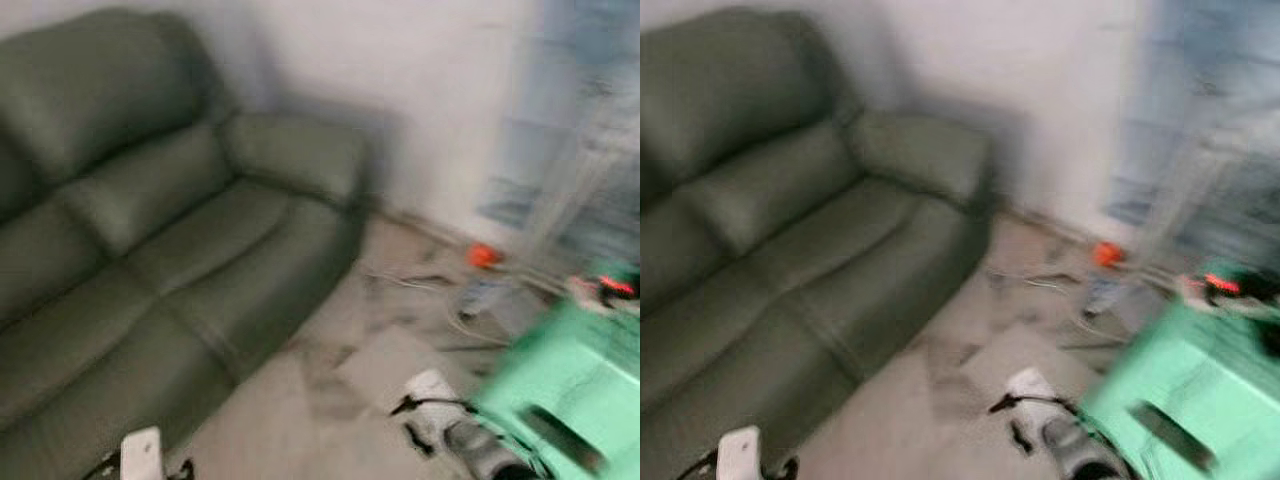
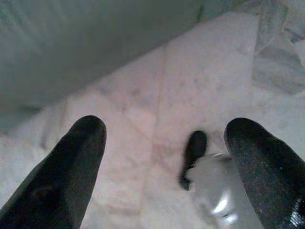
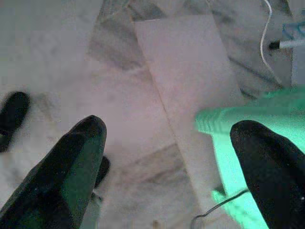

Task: Move the pillow to the sofa

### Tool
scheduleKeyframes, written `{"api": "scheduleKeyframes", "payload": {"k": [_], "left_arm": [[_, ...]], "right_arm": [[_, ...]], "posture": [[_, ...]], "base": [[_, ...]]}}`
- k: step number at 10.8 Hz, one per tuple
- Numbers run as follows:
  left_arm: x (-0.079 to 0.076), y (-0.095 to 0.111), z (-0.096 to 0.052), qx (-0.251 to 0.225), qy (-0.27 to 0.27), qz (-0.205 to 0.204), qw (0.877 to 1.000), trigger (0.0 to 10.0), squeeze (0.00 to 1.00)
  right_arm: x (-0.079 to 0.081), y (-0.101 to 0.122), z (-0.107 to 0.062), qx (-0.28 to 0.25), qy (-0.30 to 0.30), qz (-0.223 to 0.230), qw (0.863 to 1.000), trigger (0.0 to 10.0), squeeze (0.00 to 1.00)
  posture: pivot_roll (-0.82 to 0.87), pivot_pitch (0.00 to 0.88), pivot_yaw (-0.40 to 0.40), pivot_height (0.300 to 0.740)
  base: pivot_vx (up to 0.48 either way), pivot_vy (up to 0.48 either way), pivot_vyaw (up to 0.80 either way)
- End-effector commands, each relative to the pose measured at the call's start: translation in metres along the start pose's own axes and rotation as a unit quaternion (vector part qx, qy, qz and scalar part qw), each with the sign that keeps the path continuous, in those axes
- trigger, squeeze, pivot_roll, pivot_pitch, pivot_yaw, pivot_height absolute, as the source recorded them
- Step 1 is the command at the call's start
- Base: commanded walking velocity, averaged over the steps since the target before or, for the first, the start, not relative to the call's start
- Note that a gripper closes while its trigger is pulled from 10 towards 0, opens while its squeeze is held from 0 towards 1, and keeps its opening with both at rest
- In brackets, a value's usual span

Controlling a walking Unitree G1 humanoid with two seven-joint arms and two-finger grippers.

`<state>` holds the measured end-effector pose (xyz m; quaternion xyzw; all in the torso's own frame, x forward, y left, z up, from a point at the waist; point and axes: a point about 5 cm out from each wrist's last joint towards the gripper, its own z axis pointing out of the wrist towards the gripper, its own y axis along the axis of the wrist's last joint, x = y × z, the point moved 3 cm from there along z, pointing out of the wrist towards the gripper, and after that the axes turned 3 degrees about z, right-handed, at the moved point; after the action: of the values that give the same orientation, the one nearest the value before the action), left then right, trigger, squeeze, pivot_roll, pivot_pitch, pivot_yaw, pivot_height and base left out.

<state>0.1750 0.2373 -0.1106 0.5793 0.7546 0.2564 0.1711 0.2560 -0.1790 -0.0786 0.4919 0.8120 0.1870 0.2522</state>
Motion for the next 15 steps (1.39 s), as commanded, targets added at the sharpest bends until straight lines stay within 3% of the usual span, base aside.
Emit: {"api": "scheduleKeyframes", "payload": {"k": [1,5,8,11,15], "left_arm": [[0.0082,-0.0038,-0.0012,0.008,0.005,0.01,1.0,10.0,0.0],[0.008,-0.005,-0.0015,0.007,0.009,-0.009,1.0,10.0,0.0],[0.0072,-0.0037,-0.0012,0.006,0.006,0.002,1.0,10.0,0.0],[0.0054,-0.0006,-0.0008,0.001,-0.003,0.043,0.999,10.0,0.0],[0.0055,-0.0051,-0.0014,0.008,0.003,0.036,0.999,10.0,0.0]], "right_arm": [[0.0151,0.0105,0.0023,-0.012,0.019,-0.002,1.0,10.0,0.0],[0.0159,0.0106,0.0024,-0.011,0.021,-0.013,1.0,10.0,0.0],[0.0161,0.0108,0.0024,-0.011,0.021,-0.015,1.0,10.0,0.0],[0.0153,0.0105,0.0023,-0.011,0.02,-0.025,0.999,10.0,0.0],[0.016,0.0096,0.0022,-0.01,0.022,-0.036,0.999,10.0,0.0]], "posture": [[-0.07,0.059,0.069,0.74],[-0.07,0.069,0.068,0.74],[-0.07,0.07,0.068,0.74],[-0.07,0.061,0.067,0.74],[-0.07,0.056,0.067,0.74]], "base": [[0.0,0.0,0.8],[0.0,0.0,0.8],[0.0,0.0,0.8],[0.0,0.0,0.8],[0.0,0.0,0.8]]}}
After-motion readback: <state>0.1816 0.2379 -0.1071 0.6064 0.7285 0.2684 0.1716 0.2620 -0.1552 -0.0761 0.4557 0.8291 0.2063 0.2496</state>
